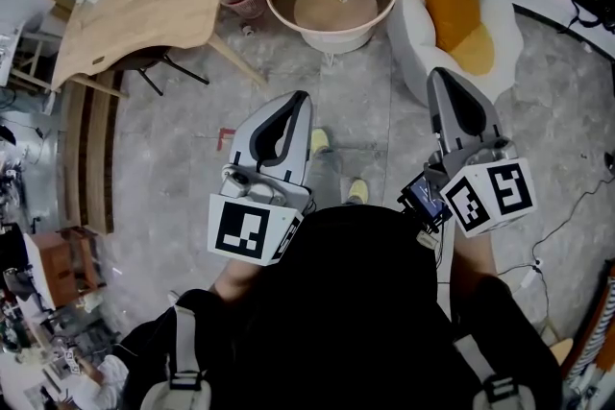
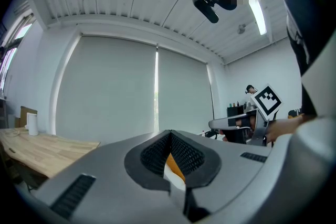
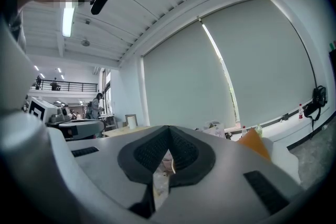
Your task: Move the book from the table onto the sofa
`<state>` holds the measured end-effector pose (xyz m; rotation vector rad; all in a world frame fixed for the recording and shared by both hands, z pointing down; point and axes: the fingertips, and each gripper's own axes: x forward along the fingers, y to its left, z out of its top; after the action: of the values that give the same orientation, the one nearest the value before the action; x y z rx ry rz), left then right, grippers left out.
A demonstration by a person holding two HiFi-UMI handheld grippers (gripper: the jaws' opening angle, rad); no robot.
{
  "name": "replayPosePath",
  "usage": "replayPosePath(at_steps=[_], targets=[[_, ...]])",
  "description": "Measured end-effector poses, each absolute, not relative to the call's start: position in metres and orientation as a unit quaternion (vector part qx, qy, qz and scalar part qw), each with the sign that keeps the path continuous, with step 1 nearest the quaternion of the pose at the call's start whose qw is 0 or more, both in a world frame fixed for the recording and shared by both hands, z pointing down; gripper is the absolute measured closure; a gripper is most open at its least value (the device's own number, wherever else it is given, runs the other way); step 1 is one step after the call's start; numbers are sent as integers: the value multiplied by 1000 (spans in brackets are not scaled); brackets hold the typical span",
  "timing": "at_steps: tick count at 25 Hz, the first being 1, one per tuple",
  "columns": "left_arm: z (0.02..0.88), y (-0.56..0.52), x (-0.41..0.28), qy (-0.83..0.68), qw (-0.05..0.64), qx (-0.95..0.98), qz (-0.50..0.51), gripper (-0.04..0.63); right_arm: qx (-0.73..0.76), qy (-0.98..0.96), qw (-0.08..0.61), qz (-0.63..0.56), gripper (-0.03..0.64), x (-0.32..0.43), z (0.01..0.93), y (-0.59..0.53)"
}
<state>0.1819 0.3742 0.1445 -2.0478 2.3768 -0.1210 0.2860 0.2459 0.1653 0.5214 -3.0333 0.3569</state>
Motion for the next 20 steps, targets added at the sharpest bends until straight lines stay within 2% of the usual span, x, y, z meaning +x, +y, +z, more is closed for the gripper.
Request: replayPosePath(at_steps=[20], targets=[[157, 314, 106, 752, -8, -659, -21, 589, 173, -978, 38, 112, 609, 207, 173, 197]])
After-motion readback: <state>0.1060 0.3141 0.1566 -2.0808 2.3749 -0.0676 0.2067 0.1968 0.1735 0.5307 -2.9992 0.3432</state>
